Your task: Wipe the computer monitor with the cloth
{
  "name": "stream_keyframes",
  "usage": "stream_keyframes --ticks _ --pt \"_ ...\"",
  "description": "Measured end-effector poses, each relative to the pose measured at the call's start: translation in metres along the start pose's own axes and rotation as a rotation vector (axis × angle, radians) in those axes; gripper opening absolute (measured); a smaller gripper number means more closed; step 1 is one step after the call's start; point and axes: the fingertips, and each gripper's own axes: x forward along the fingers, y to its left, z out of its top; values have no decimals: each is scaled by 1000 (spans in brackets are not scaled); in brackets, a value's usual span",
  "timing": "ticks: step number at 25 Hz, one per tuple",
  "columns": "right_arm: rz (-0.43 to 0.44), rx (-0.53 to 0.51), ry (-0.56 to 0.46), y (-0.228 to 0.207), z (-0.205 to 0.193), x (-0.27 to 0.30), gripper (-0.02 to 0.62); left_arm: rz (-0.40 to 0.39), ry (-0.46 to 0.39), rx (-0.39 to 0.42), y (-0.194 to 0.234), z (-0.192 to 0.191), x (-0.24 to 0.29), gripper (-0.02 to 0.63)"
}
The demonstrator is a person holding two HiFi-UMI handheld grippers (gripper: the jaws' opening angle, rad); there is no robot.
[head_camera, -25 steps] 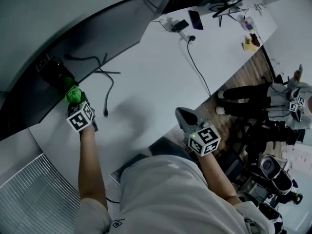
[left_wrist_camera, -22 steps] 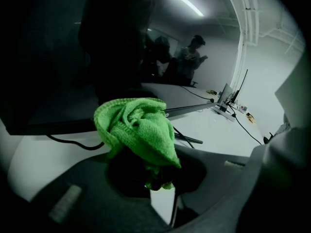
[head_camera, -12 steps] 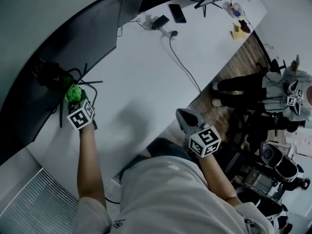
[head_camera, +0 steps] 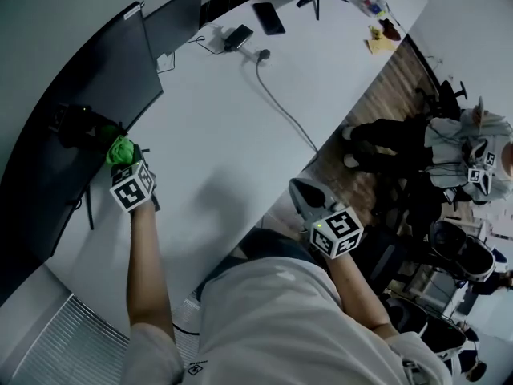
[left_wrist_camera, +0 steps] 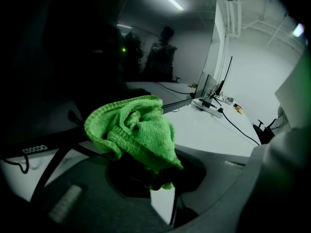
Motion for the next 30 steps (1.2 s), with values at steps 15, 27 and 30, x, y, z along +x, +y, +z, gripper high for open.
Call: stream_keyframes --ticks 15,27,30 --pt "-58 36 5 -65 -6 -17 3 -76 -29 54 -90 44 55 66" --pt "-74 48 9 -95 -6 -28 3 -178 -70 -22 -151 72 82 66" --pt "-82 55 6 -103 -7 -31 3 -219 -154 -35 -172 91 75 66"
